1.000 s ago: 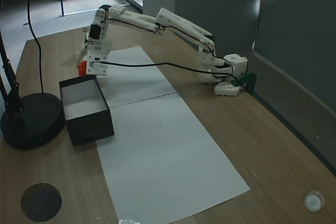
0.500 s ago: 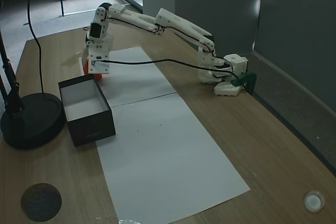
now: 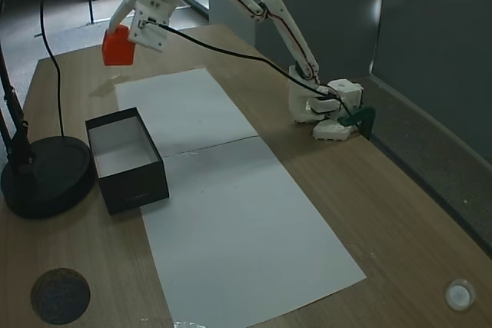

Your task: Grab a orange square and put it in the box.

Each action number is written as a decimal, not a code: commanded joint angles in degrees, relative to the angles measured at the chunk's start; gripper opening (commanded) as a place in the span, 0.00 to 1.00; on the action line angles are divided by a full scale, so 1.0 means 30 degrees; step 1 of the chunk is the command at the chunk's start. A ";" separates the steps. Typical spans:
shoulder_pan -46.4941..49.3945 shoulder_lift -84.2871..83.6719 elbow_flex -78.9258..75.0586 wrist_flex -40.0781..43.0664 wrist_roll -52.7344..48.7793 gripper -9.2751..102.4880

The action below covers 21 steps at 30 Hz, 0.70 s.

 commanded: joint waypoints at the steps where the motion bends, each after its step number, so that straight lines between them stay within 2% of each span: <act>1: -0.1582 0.2930 0.1729 -0.0059 0.0791 0.15; 10: -0.4951 0.3252 0.4893 -0.0527 0.2051 0.15; 21: -0.5068 0.3252 0.8818 -0.3252 0.2080 0.13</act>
